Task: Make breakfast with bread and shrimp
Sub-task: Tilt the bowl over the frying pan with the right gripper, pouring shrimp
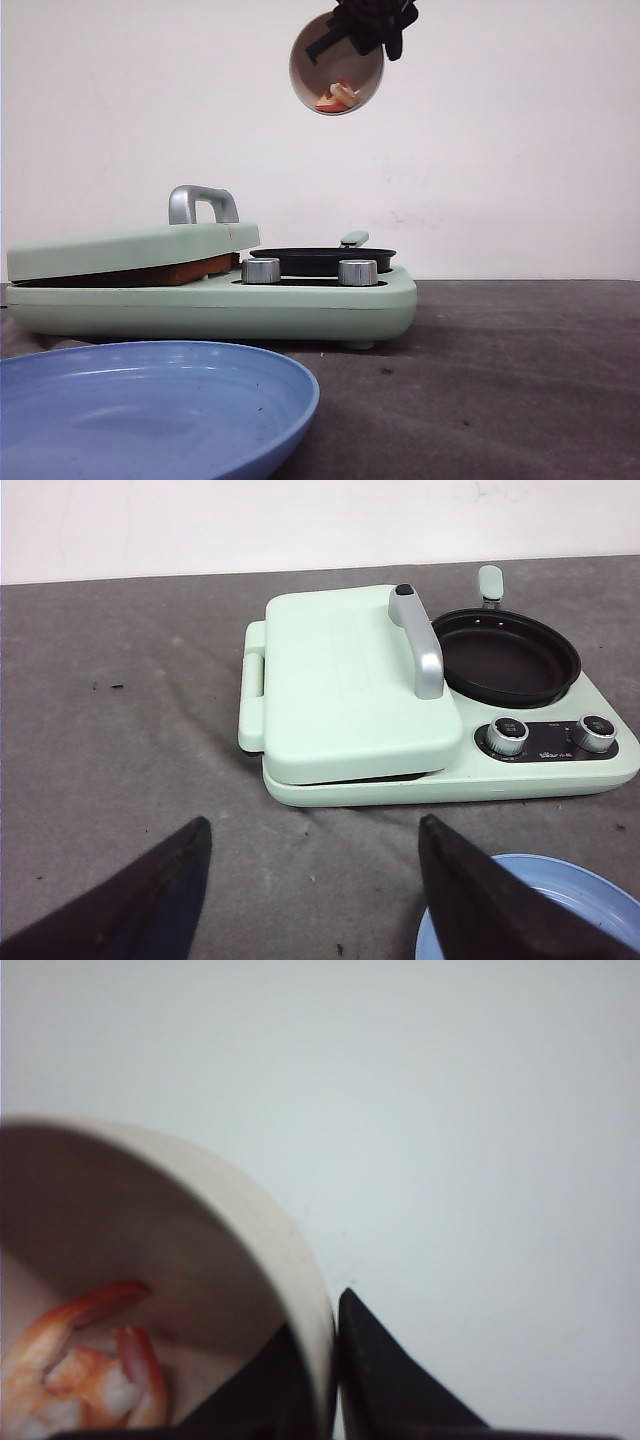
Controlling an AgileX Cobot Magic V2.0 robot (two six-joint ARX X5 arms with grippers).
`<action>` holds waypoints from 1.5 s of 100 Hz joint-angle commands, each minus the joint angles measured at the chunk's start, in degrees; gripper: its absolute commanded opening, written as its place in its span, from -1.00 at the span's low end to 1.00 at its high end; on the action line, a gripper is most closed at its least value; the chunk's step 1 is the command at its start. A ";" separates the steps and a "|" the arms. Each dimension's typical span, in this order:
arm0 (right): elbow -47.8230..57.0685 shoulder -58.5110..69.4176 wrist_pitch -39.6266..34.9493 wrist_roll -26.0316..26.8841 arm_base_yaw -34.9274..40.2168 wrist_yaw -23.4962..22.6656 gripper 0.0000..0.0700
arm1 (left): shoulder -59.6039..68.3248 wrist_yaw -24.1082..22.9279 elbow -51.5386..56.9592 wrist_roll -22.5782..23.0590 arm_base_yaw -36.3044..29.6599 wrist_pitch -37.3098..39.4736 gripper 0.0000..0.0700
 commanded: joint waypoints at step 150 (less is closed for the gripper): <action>-27.32 -0.52 38.25 -1.99 2.49 2.21 -1.00 | -0.07 0.00 0.09 4.17 -0.11 -1.03 0.00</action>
